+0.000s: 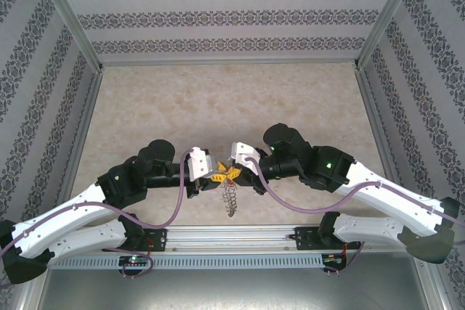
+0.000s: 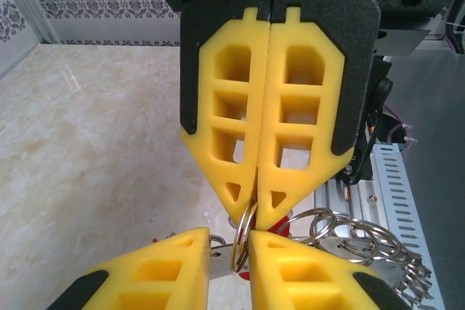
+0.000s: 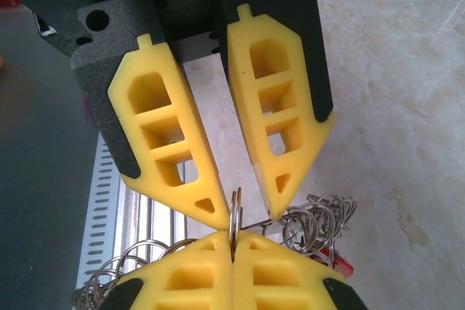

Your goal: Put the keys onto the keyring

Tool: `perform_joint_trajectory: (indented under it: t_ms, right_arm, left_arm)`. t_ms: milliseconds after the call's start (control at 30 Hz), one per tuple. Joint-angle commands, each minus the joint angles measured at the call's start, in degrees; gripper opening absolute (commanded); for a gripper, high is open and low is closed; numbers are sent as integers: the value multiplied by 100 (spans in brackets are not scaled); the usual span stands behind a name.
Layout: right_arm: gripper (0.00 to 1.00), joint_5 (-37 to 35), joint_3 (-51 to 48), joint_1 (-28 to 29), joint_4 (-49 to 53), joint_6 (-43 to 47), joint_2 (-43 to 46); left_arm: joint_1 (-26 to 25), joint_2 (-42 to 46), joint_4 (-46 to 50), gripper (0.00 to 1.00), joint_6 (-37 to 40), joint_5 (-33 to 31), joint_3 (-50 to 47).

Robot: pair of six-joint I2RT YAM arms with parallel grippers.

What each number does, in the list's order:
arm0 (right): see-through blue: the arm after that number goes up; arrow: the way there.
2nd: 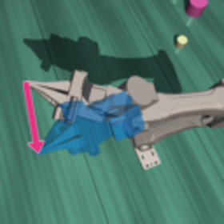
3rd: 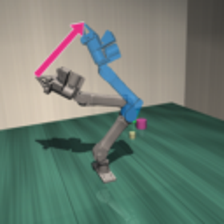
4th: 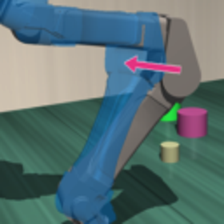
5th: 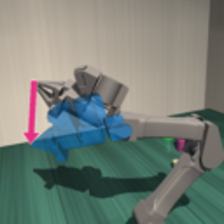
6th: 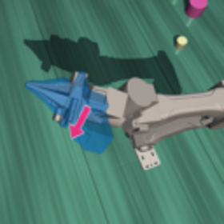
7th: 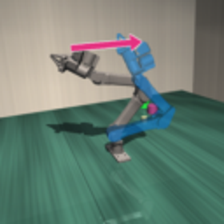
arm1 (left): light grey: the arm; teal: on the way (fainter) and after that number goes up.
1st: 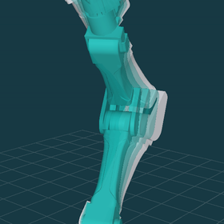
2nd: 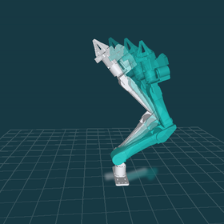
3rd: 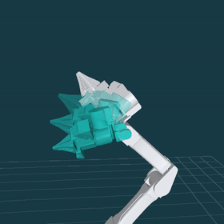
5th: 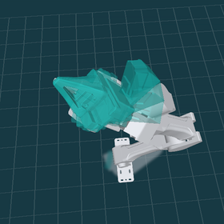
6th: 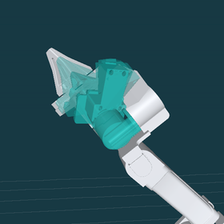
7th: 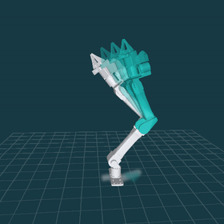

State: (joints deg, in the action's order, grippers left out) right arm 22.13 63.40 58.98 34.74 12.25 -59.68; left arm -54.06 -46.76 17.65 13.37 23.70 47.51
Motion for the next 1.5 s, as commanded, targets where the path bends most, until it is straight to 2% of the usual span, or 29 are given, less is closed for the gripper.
perform_joint_trajectory:
  t_ms: [0, 633, 700, 833, 1000, 1133, 1200, 1300, 1467]
  right_arm:
    - [0, 264, 105, -36, -167, 62, 43]
    - [0, 473, 69, -59, -283, 14, -7]
    - [0, 492, 82, -62, -287, 18, 17]
    - [0, 497, 68, -62, -284, 23, 53]
    - [0, 507, 35, -62, -318, -7, 94]
    - [23, 647, -163, -62, -527, -122, 264]
    - [29, 625, -308, -77, -666, -249, 403]
    - [30, 705, -563, -196, -919, -547, 609]
    - [26, 991, -840, -350, -1231, -922, 852]
  left_arm:
    - [-104, 167, -267, 22, 55, 143, 5]
    - [-104, 136, -564, 21, -18, 279, -144]
    - [-104, 107, -598, 19, -18, 283, -138]
    - [-104, 92, -652, 0, -9, 301, -157]
    - [-104, 160, -720, 0, -57, 353, -165]
    - [-104, 366, -946, 0, -172, 354, -257]
    - [-107, 467, -1082, 0, -229, 394, -309]
    - [-93, 571, -1306, 0, -301, 488, -391]
    - [-96, 668, -1768, 0, -421, 731, -530]
